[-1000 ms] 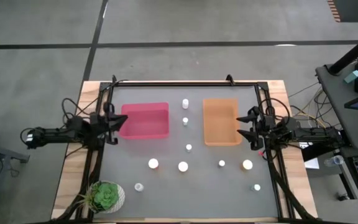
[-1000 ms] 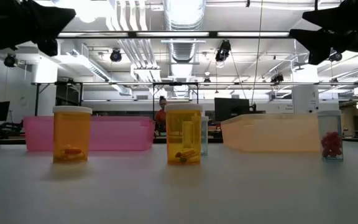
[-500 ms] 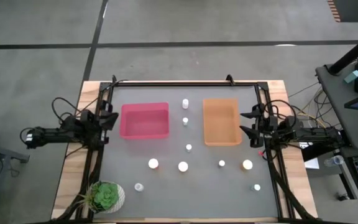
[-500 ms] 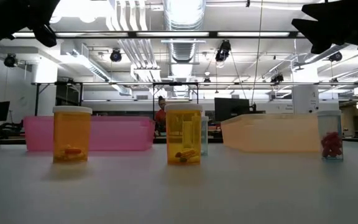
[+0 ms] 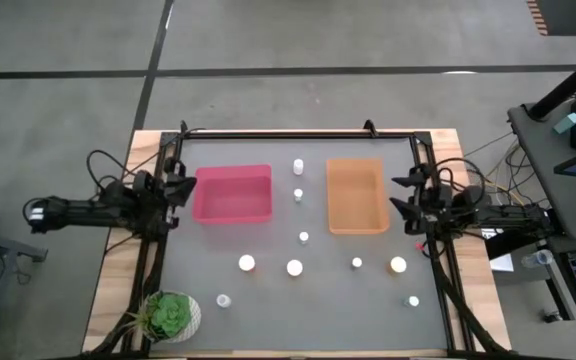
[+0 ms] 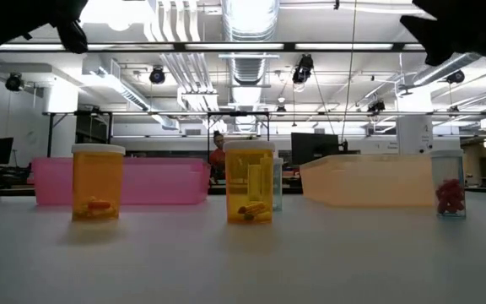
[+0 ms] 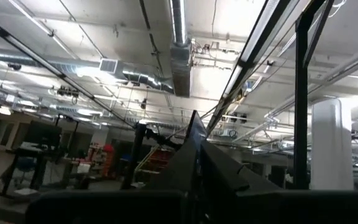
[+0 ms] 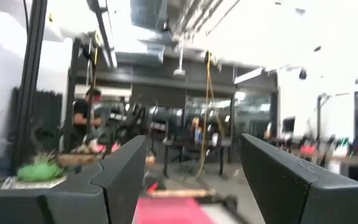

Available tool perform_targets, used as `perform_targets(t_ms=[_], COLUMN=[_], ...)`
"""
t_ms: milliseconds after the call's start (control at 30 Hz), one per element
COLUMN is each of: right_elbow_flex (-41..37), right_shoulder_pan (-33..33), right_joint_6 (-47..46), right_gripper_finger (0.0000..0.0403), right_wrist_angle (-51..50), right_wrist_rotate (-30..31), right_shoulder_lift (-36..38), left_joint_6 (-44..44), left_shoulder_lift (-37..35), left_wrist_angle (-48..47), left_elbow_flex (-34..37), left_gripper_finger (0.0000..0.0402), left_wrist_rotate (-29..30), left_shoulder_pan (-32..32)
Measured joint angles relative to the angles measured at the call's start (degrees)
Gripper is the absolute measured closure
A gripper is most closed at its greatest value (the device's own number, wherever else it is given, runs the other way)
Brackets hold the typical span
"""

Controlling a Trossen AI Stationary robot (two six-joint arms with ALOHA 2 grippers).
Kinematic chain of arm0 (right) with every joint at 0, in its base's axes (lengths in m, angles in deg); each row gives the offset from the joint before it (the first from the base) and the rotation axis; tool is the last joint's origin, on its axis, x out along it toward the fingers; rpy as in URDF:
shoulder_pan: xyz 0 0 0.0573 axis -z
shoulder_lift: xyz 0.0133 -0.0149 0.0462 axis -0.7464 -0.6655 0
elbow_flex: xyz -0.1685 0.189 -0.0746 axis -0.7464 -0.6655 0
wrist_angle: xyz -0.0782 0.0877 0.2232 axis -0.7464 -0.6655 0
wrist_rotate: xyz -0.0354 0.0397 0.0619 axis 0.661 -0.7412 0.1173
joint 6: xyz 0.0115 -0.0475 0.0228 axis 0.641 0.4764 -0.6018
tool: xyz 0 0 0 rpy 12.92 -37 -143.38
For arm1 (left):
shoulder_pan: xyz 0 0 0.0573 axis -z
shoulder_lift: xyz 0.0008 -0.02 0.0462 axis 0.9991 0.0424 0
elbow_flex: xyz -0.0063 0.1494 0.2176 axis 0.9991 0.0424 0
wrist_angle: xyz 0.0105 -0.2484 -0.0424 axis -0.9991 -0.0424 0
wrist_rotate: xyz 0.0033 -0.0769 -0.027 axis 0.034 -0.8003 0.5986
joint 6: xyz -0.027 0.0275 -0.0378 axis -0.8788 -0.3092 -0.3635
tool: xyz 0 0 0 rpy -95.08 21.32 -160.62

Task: Pick and place medicine bottles into bin by pill shape (circle, oval)
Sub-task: Put the left orange pill into the pink bin

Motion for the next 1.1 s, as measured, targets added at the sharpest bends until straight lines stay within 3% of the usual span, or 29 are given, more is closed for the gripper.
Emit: perform_targets(t_ms=[567,700,933,1100], right_elbow_flex=[0.6,0.6,0.6,0.6], right_shoulder_pan=[0.0,0.0,0.0,0.0], right_joint_6=[11.1,11.1,11.7,13.3], right_gripper_finger=[0.0154,0.0154,0.0154,0.0154], right_wrist_angle=[9.0,9.1,9.2,9.1], right_wrist_rotate=[-0.1,-0.1,-0.1,-0.1], right_shoulder_lift=[-0.2,-0.1,-0.1,-0.1], left_joint_6=[-5.4,-7.6,-15.3,-30.9], left_shoulder_lift=[24.8,29.1,38.0,44.0], left_wrist_angle=[-2.7,-12.9,-43.7,-60.0], left_elbow_flex=[-22.5,-32.1,-51.3,-61.9], left_gripper_finger=[0.0395,0.0395,0.0395,0.0395], left_wrist_rotate=[0.4,2.1,7.4,6.7], left_shoulder_pan=[0.0,0.0,0.0,0.5])
